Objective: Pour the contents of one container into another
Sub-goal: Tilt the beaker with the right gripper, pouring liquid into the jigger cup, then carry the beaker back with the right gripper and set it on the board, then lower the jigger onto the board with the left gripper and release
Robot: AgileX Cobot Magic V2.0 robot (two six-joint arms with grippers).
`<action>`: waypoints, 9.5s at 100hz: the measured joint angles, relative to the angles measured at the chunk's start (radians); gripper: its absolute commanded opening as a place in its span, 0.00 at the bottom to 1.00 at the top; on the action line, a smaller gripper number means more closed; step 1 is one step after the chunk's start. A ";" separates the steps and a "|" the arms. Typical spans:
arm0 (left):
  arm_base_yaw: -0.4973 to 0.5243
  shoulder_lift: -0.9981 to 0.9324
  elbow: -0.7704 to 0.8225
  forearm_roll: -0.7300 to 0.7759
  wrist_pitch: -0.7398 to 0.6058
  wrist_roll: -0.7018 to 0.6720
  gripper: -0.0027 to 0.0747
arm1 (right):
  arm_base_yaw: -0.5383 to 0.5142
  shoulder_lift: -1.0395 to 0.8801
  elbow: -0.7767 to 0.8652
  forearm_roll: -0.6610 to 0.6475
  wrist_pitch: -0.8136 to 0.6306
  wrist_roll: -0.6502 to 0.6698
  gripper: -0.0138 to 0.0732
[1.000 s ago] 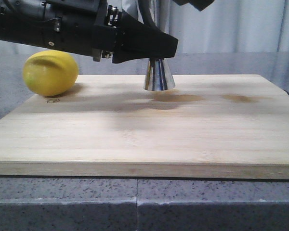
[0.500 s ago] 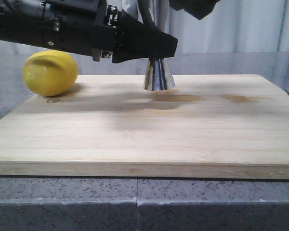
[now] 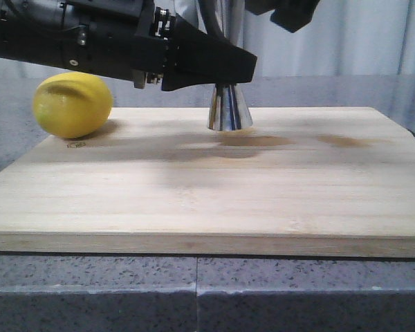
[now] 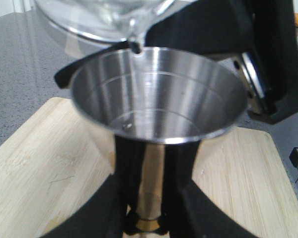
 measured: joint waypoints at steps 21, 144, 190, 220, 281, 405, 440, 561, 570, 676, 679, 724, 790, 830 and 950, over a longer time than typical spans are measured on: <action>0.000 0.000 0.000 0.000 0.000 0.000 0.11 | 0.000 0.005 0.000 -0.036 0.004 0.000 0.52; 0.000 0.000 0.000 0.000 0.000 0.000 0.11 | 0.000 0.006 0.000 -0.174 0.006 -0.001 0.52; 0.000 0.000 0.000 0.002 0.000 0.000 0.11 | 0.000 0.006 0.000 -0.206 0.006 -0.001 0.52; 0.000 0.000 0.000 0.002 0.000 0.000 0.11 | 0.000 0.006 0.000 -0.234 0.006 -0.001 0.52; 0.000 0.000 0.000 0.002 0.000 0.000 0.11 | 0.000 0.006 0.000 -0.269 0.004 -0.001 0.52; 0.000 0.000 0.000 0.002 0.000 0.000 0.11 | -0.122 -0.049 0.000 -0.259 -0.024 0.634 0.52; 0.000 0.000 0.000 0.002 0.000 0.000 0.11 | -0.296 -0.112 0.150 -0.175 -0.256 0.864 0.52; 0.000 0.000 0.000 0.002 0.000 0.000 0.11 | -0.603 0.053 0.476 -0.061 -0.927 0.683 0.52; 0.000 0.000 0.000 0.002 0.000 0.000 0.11 | -0.603 0.082 0.476 -0.019 -0.933 0.635 0.52; 0.000 0.000 0.000 0.002 0.000 0.000 0.11 | -0.603 0.007 0.476 0.029 -0.861 0.677 0.85; 0.000 0.000 0.000 0.002 0.000 0.000 0.11 | -0.603 -0.011 0.476 0.016 -0.857 0.700 0.85; 0.000 0.000 0.000 0.002 0.000 0.000 0.11 | -0.603 -0.312 0.476 -0.318 -0.725 1.201 0.85; 0.000 0.000 0.000 0.002 0.000 0.000 0.11 | -0.603 -0.490 0.476 -0.531 -0.721 1.414 0.85; 0.000 0.000 0.000 0.002 0.000 0.000 0.11 | -0.603 -0.490 0.476 -0.542 -0.719 1.414 0.85; 0.000 0.002 0.000 0.002 -0.107 0.000 0.11 | -0.603 -0.490 0.476 -0.543 -0.684 1.416 0.85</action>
